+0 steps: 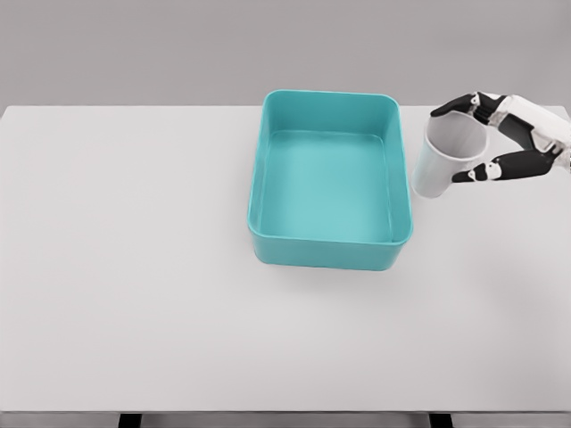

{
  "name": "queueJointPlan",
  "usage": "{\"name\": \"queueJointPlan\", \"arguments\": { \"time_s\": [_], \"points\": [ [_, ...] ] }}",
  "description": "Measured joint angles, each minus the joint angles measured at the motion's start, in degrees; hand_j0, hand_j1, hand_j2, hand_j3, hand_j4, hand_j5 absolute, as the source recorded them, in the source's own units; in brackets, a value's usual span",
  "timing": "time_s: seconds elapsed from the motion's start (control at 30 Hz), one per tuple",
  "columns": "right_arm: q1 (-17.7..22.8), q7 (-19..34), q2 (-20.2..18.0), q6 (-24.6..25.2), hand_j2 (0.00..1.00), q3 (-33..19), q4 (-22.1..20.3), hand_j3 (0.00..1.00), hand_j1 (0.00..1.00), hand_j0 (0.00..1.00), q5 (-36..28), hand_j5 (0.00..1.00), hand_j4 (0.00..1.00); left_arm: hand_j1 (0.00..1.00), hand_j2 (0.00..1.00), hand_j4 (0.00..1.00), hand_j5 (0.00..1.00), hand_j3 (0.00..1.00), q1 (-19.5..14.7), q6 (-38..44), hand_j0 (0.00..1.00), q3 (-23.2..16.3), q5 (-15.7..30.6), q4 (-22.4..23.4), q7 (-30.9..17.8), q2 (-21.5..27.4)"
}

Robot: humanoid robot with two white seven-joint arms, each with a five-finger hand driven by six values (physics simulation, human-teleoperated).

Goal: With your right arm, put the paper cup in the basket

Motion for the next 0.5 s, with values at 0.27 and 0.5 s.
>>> {"name": "queueJointPlan", "arguments": {
  "time_s": [0.27,0.5],
  "points": [
    [-4.04,0.0,5.56,3.36,0.73,0.44,0.44,0.73,0.73,0.73,1.5,0.73,0.73,1.0,1.0,1.0,1.0,1.0,0.0,0.01,1.0,0.0,0.0,0.0,0.0,0.0],
    [-5.89,0.0,8.85,5.14,0.73,0.69,1.42,0.73,0.73,0.73,3.63,0.73,0.73,1.0,1.0,1.0,1.0,1.0,0.0,0.02,1.0,0.0,0.0,0.0,0.0,0.0]
  ]
}}
